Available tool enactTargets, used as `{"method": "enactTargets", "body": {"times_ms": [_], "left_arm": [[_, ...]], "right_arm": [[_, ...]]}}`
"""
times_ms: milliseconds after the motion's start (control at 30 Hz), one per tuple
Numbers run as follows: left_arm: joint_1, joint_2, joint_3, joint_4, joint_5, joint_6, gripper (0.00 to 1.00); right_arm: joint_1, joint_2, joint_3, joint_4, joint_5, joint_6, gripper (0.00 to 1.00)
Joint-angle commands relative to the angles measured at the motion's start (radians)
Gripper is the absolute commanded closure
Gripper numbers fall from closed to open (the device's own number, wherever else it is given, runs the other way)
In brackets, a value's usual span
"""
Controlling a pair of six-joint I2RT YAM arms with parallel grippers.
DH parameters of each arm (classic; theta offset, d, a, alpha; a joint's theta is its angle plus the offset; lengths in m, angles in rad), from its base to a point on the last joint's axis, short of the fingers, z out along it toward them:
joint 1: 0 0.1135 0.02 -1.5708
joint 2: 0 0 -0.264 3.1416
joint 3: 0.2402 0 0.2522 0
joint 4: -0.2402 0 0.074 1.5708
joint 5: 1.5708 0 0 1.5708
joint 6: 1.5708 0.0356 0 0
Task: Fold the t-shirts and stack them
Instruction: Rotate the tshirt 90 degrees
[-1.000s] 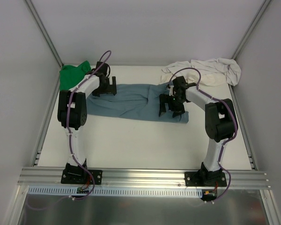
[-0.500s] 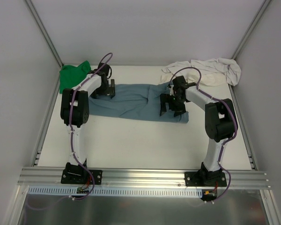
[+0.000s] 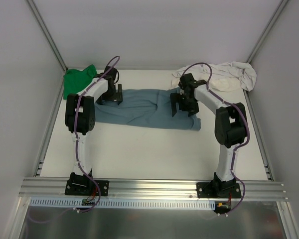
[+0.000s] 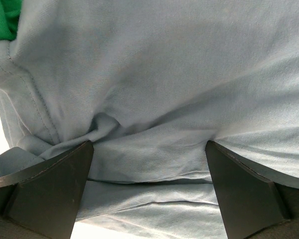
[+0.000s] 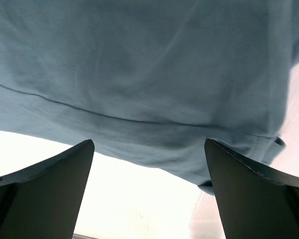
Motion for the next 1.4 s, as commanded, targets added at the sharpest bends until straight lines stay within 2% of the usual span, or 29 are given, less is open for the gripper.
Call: {"method": "enactTargets", "body": {"times_ms": [0, 300, 633, 933, 1100, 1367], "left_arm": [[-0.001, 0.025, 0.023, -0.065, -0.054, -0.008, 0.01], [-0.003, 0.02, 0.033, -0.075, -0.053, -0.008, 0.01], [-0.003, 0.05, 0.059, -0.152, -0.017, -0.013, 0.01], [0.005, 0.027, -0.02, -0.246, 0.096, -0.016, 0.01], [0.004, 0.011, -0.06, -0.322, 0.115, -0.03, 0.02], [-0.003, -0.145, -0.279, -0.316, 0.164, -0.037, 0.04]], "right_arm": [[0.01, -0.024, 0.045, -0.062, 0.11, 0.021, 0.0], [0.017, 0.079, 0.014, -0.062, 0.201, 0.03, 0.0], [0.028, 0.183, 0.072, -0.099, 0.24, 0.03, 0.01], [-0.004, 0.318, 0.32, -0.162, 0.238, 0.03, 0.0], [-0.05, 0.391, 0.469, -0.177, 0.22, 0.039, 0.01], [-0.076, 0.425, 0.607, -0.165, 0.146, 0.079, 0.01]]}}
